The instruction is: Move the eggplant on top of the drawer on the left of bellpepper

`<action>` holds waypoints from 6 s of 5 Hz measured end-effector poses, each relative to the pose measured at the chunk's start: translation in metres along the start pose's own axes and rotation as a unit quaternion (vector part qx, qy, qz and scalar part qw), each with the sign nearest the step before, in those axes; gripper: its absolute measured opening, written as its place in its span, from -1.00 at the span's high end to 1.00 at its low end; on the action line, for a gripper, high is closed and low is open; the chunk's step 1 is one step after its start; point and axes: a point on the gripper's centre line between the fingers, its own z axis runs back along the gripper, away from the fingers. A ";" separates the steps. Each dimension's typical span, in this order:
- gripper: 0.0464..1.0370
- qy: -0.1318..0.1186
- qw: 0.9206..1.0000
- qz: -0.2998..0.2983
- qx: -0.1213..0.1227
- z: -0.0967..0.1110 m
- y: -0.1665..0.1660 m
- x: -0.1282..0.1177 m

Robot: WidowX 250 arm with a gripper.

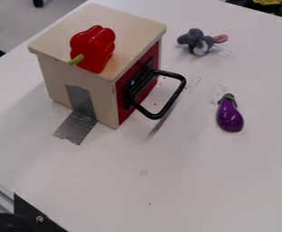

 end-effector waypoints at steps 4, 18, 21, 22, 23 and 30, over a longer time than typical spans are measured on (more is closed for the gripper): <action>-0.93 0.004 0.998 -0.019 -0.066 -0.028 -0.086 0.018; -0.16 0.034 0.999 0.028 -0.031 -0.149 -0.178 0.085; -0.16 0.011 0.998 0.002 -0.060 -0.042 -0.070 0.088; -0.16 0.016 0.998 0.003 -0.053 -0.029 -0.030 0.078; -0.16 0.005 0.999 0.019 -0.037 -0.019 0.009 0.067; -0.27 0.074 0.996 0.034 0.030 -0.108 0.084 0.015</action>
